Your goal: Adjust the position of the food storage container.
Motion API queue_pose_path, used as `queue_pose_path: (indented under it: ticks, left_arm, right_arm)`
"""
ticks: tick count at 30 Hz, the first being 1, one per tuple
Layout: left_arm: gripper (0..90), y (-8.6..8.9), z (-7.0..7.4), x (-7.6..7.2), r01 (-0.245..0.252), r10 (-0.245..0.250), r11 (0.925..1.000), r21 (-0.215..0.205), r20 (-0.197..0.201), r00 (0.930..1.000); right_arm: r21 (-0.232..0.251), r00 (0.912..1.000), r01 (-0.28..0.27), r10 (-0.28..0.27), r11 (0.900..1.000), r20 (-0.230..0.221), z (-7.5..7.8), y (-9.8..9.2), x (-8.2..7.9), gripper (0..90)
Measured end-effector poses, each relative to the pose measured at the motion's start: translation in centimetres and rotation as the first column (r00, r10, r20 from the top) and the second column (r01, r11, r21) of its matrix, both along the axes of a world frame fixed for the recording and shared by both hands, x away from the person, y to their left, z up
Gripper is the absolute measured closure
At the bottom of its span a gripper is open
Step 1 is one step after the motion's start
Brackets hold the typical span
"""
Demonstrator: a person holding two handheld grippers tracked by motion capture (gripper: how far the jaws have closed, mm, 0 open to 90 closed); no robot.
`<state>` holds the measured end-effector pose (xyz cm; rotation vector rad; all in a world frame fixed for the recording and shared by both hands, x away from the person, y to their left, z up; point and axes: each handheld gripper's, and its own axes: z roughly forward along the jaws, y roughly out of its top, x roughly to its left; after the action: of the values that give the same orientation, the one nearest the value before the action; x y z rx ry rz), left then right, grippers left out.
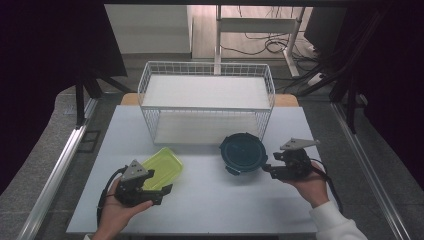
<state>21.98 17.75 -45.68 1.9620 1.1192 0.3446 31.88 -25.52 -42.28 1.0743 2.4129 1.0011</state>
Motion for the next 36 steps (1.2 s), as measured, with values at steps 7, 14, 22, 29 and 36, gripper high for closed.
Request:
queue_pose_path:
  ticks: [7, 14, 22, 29, 36]
  left_arm:
    - [20.7, -0.2, -0.3, 0.1, 0.004, -0.004, 1.0, 0.006, -0.006, 1.0]
    - [20.7, -0.1, -0.4, 0.1, 0.001, -0.001, 1.0, 0.008, -0.013, 0.9999]
    - [20.9, 0.0, -0.6, 0.1, 0.002, -0.002, 1.0, 0.008, -0.008, 1.0]
    - [20.9, 0.0, -0.7, 0.2, 0.005, -0.005, 0.9999, 0.012, -0.014, 0.9999]
    - [21.0, -0.1, -0.8, 0.3, 0.008, -0.008, 0.9999, 0.012, -0.015, 0.9999]
  right_arm:
    - [-0.068, 0.9998, 0.011, -0.012, 0.998, -0.018, 0.0, 0.9, 4.3, 58.3]
    - [-0.112, 0.9993, 0.02, -0.024, 0.994, -0.03, -0.4, 1.3, 7.4, 77.8]
    - [-0.203, 0.9997, 0.016, -0.019, 0.979, -0.014, -1.8, 2.0, 9.7, 88.6]
    - [-0.251, 0.9999, -0.006, 0.004, 0.968, -0.009, -2.7, 2.5, 10.4, 88.8]
    - [-0.283, 0.9988, -0.048, 0.049, 0.958, -0.004, -3.0, 2.7, 10.9, 89.0]
